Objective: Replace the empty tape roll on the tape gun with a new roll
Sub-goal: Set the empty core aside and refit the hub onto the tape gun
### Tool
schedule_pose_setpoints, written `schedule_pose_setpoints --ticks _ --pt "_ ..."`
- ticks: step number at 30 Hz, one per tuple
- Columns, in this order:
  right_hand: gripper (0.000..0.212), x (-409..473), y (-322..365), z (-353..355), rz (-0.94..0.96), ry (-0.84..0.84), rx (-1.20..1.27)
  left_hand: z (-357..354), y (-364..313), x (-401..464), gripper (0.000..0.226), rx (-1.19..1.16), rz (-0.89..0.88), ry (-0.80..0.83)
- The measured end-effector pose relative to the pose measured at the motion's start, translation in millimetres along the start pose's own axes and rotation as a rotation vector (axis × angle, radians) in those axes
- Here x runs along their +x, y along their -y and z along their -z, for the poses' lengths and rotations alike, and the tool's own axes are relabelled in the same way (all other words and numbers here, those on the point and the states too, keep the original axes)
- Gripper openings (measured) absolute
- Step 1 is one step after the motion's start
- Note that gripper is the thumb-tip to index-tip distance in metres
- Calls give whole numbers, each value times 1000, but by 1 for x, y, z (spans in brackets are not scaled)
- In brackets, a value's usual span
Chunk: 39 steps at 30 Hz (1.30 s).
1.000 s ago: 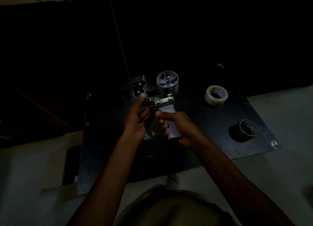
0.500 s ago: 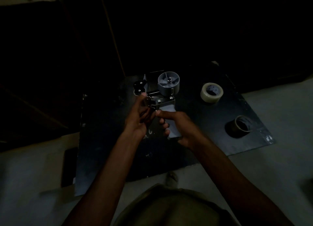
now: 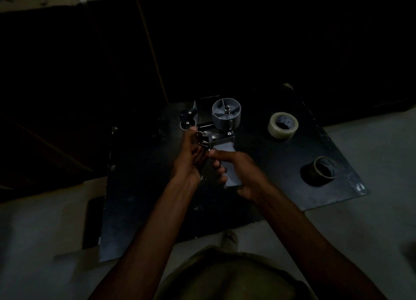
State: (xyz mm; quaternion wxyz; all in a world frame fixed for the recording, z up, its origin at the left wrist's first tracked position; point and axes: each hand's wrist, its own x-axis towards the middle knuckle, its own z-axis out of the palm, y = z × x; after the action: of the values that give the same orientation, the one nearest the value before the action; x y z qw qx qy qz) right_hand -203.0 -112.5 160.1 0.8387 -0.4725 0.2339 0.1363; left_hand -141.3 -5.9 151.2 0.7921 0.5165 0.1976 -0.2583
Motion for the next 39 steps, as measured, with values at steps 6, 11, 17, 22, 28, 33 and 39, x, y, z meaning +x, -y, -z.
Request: schedule_pose_setpoints --ticks 6,11,17,22,28,33,39 --pt "7 2 3 4 -18 -8 21 -8 4 0 93 15 23 -17" --pt "9 1 4 7 2 -23 25 -15 7 -4 76 5 78 20" --pt "11 4 2 14 -2 -29 7 -24 18 -7 62 -10 109 32" --pt "10 10 -6 24 -6 -28 18 -27 31 -8 60 -51 99 -67" --pt "29 21 -16 37 26 -11 19 -24 44 -8 61 -81 97 -115" --pt "47 31 -21 45 15 -47 -46 -26 48 -7 58 -89 89 -111" --pt "29 41 -28 50 -15 58 0 -18 53 -2 52 -55 47 -118"
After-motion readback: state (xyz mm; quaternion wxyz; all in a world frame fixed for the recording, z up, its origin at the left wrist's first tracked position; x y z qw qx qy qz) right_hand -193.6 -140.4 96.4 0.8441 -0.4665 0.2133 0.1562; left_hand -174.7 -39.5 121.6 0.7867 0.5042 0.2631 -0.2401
